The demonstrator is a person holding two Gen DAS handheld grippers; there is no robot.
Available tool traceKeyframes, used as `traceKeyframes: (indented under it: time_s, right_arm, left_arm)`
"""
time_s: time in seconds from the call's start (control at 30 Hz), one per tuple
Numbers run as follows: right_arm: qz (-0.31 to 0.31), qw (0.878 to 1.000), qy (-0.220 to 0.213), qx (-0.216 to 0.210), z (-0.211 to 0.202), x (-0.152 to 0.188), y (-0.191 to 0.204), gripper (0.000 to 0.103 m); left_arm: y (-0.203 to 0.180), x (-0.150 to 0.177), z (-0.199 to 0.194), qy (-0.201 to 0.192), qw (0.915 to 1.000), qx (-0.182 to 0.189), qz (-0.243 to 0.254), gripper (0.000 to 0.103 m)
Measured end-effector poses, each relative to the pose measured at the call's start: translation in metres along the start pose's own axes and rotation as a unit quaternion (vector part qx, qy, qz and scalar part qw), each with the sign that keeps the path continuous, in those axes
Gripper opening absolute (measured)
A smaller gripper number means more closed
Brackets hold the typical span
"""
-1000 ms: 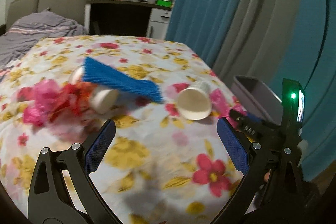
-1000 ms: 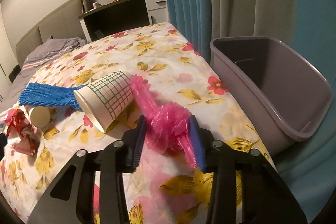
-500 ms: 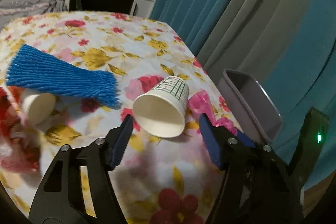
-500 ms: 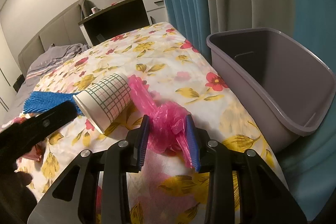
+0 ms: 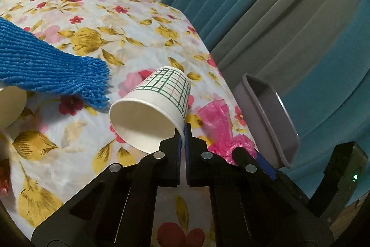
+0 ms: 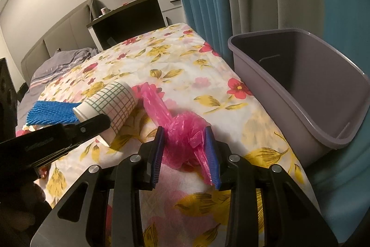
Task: Collect trash
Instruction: 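Grasp the pink bag with the right tool while the left tool grasps the white grid cup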
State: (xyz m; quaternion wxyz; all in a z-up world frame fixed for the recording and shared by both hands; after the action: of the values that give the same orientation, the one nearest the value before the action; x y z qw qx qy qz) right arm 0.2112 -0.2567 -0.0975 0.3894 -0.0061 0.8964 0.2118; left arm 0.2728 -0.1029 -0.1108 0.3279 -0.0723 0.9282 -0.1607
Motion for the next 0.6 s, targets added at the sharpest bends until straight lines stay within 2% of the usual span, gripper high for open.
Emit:
traceKeyframes:
  time_s: [0.2, 0.37, 0.6]
  right_arm:
    - [-0.005, 1.000, -0.001, 0.004, 0.000, 0.000, 0.002, 0.033]
    - [-0.018, 1.000, -0.001, 0.011, 0.000, 0.000, 0.007, 0.030]
    - [-0.040, 0.999, -0.003, 0.013, 0.001, -0.001, 0.014, 0.024]
  left_arm:
    - [0.007, 0.010, -0.025, -0.020, 0.9997, -0.004, 0.015, 0.002]
    - [0.020, 0.024, -0.047, -0.040, 0.9977, -0.050, 0.023, 0.002]
    - [0.032, 0.037, -0.079, -0.065, 0.9948, -0.071, 0.033, 0.002]
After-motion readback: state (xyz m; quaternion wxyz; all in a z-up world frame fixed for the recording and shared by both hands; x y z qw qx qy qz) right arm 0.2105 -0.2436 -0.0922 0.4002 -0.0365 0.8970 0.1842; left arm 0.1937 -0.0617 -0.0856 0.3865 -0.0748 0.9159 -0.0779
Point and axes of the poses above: each gripper's, at about its wrist camera, not at the fingertips, and z roughly the way its jaws point, y to its left, x to its underside, the point moved 4 cm from there along z, roughly the way its jaws point, and after that the axes turned 12 degrees about -x, right-handed, at the moved point
